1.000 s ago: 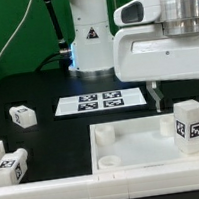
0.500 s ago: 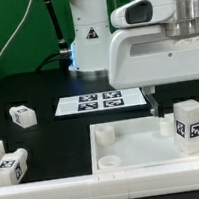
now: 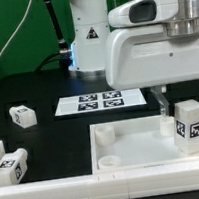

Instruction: Assemble one leg

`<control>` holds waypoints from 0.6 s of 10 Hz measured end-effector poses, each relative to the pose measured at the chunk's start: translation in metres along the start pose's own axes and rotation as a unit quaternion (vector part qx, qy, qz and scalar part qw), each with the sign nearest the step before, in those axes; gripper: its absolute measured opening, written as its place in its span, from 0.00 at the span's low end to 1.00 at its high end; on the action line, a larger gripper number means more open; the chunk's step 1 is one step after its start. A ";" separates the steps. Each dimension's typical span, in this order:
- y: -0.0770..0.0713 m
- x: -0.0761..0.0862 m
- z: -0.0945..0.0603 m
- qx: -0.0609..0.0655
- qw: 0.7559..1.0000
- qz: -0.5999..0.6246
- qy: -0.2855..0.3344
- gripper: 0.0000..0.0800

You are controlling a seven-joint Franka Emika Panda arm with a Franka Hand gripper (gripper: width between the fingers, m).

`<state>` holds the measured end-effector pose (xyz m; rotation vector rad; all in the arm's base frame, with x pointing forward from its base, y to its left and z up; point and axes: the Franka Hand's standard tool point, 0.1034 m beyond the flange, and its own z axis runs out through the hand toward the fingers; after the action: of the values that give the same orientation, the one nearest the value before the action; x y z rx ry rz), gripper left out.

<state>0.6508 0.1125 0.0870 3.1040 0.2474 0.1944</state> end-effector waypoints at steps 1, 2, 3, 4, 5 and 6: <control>0.000 0.000 0.000 0.000 1.000 0.013 0.000 0.35; 0.000 0.000 0.000 0.000 1.000 0.014 0.000 0.35; 0.000 0.000 0.000 0.001 0.999 0.035 0.000 0.35; -0.001 -0.001 0.000 0.001 0.997 0.073 0.000 0.35; -0.003 -0.001 0.001 0.002 0.988 0.154 0.001 0.35; -0.004 -0.002 0.001 0.001 0.975 0.223 0.003 0.35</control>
Offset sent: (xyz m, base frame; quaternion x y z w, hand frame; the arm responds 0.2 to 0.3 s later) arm 0.0000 0.0000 0.0000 0.0000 0.0000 0.1296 0.9916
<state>0.6481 0.1157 0.0856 3.1105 -0.4547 0.2080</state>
